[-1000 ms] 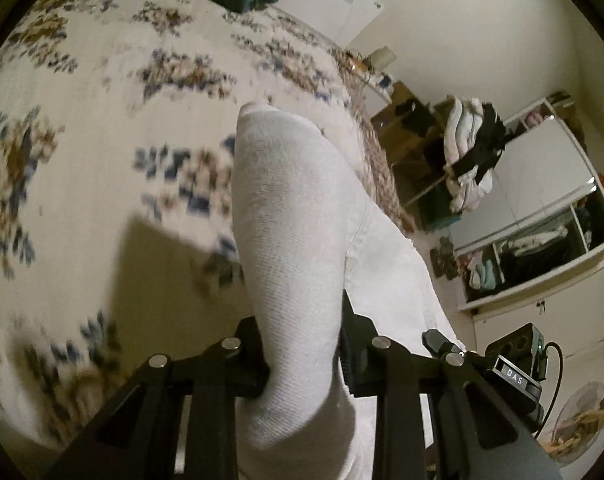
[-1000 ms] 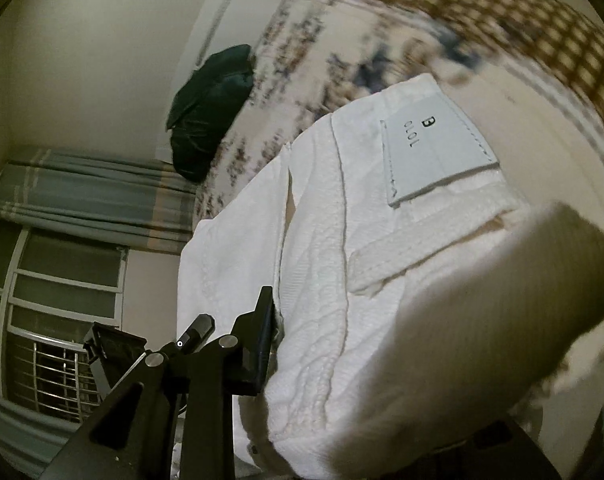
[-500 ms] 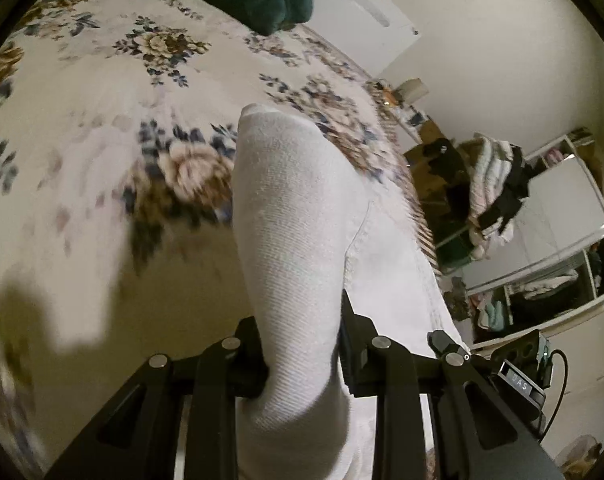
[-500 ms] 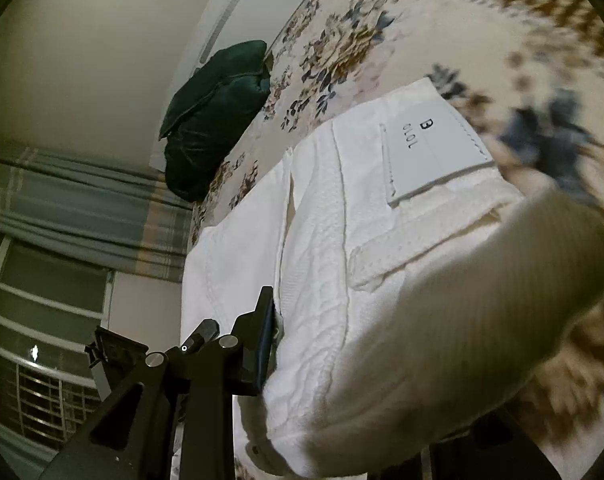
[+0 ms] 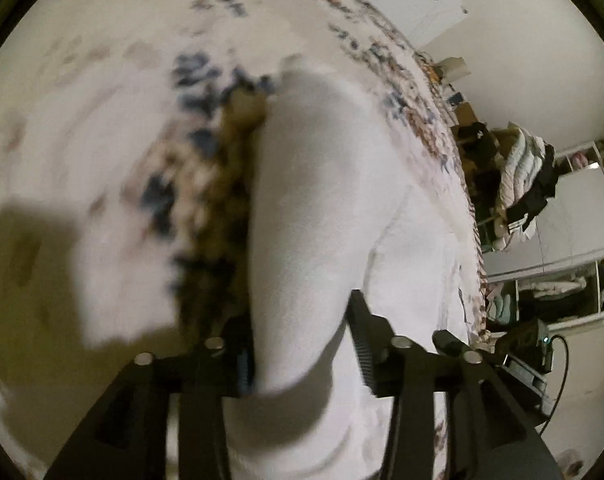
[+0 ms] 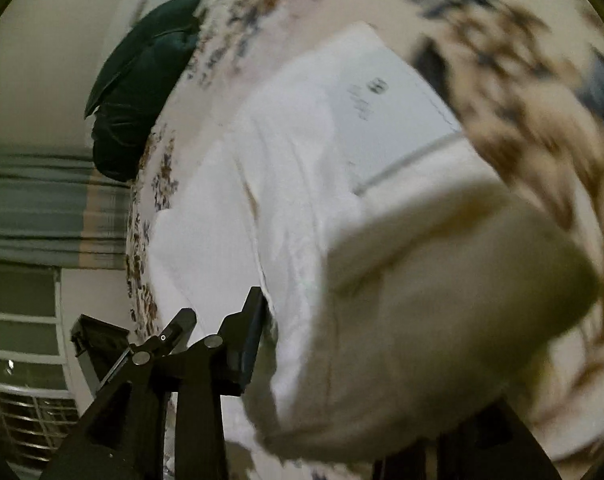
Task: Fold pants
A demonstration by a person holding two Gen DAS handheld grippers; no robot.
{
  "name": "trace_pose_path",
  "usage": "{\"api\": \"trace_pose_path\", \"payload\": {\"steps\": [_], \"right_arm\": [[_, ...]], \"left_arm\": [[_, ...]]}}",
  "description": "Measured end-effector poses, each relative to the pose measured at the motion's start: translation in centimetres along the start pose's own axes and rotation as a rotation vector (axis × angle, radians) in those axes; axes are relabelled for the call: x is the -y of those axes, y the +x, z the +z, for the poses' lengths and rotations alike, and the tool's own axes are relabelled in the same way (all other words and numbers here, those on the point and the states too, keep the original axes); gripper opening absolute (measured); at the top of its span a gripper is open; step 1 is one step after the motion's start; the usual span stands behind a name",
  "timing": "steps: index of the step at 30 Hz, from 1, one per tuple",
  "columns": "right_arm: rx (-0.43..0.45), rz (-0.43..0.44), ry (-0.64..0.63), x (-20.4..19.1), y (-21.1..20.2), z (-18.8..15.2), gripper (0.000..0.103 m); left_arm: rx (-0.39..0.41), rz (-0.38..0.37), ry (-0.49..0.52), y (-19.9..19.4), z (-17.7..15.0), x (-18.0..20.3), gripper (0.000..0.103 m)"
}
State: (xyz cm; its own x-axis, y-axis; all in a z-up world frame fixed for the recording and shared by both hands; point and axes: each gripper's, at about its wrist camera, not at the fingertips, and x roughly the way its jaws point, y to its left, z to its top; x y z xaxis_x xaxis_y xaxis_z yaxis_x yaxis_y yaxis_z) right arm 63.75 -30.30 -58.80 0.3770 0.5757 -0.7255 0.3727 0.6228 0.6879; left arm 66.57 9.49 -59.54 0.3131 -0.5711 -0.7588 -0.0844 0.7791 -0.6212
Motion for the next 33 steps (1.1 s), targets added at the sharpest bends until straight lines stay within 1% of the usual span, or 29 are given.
{"api": "trace_pose_path", "payload": {"steps": [1,2,6,7,8,9,11,13,15,16,17,18,19,20,21,22,25,27,30,33], "right_arm": [[-0.001,-0.013,0.003,0.3,-0.4,-0.5,0.043],[0.003,-0.036,-0.006,0.4,-0.9,-1.0,0.045],[0.034,-0.132,-0.015,0.9,-3.2,-2.7,0.045],[0.048,-0.156,-0.019,1.1,-3.6,-2.9,0.045],[0.056,-0.192,-0.026,1.4,-3.8,-3.0,0.045],[0.051,-0.209,-0.034,1.5,-3.8,-3.1,0.045],[0.032,-0.25,-0.038,1.7,-3.3,-3.2,0.045],[0.032,-0.325,-0.101,0.4,-3.1,-3.2,0.045],[0.048,-0.41,-0.175,-1.5,-3.3,-3.5,0.05],[0.064,-0.477,-0.22,-2.8,-3.6,-3.7,0.056],[0.079,-0.52,-0.247,-3.7,-3.8,-4.0,0.064],[0.096,-0.564,-0.274,-4.6,-4.0,-4.3,0.068],[0.113,-0.606,-0.302,-5.4,-4.3,-4.6,0.077],[0.132,-0.636,-0.327,-6.2,-4.7,-5.0,0.091],[0.146,-0.658,-0.347,-6.9,-5.1,-5.3,0.097],[0.157,-0.679,-0.367,-7.7,-5.6,-5.8,0.102],[0.197,-0.715,-0.41,-9.4,-7.7,-7.1,0.102],[0.232,-0.732,-0.444,-10.8,-9.5,-8.4,0.102],[0.271,-0.722,-0.479,-12.6,-12.6,-10.1,0.102],[0.305,-0.705,-0.509,-14.7,-16.3,-11.8,0.102]], "left_arm": [[0.006,0.006,-0.002,-0.7,-0.5,0.1,0.042],[0.013,0.025,0.001,-1.3,-1.1,0.2,0.042],[0.041,0.127,0.043,-3.4,-2.9,0.6,0.042],[0.043,0.147,0.054,-3.3,-3.1,0.5,0.045],[0.042,0.185,0.074,-3.1,-3.4,0.5,0.048],[0.043,0.216,0.087,-2.8,-3.4,0.4,0.054],[0.042,0.263,0.104,-2.3,-3.4,0.4,0.056],[0.04,0.309,0.126,-2.5,-3.1,1.3,0.056],[0.042,0.38,0.174,-2.9,-3.1,2.8,0.055],[0.052,0.424,0.208,-3.2,-3.3,3.7,0.057],[0.062,0.461,0.244,-3.6,-3.7,4.6,0.059],[0.067,0.475,0.264,-3.9,-4.0,5.1,0.068],[0.075,0.494,0.283,-4.2,-4.4,6.0,0.082],[0.08,0.509,0.295,-4.6,-4.8,6.6,0.088],[0.084,0.528,0.31,-5.1,-5.2,7.5,0.092],[0.088,0.537,0.319,-5.5,-5.5,7.8,0.093],[0.112,0.573,0.342,-7.1,-6.6,9.7,0.093],[0.13,0.578,0.352,-8.4,-7.2,11.3,0.093],[0.161,0.591,0.371,-10.1,-7.9,13.8,0.093],[0.204,0.586,0.373,-13.3,-9.3,16.2,0.093]]}}
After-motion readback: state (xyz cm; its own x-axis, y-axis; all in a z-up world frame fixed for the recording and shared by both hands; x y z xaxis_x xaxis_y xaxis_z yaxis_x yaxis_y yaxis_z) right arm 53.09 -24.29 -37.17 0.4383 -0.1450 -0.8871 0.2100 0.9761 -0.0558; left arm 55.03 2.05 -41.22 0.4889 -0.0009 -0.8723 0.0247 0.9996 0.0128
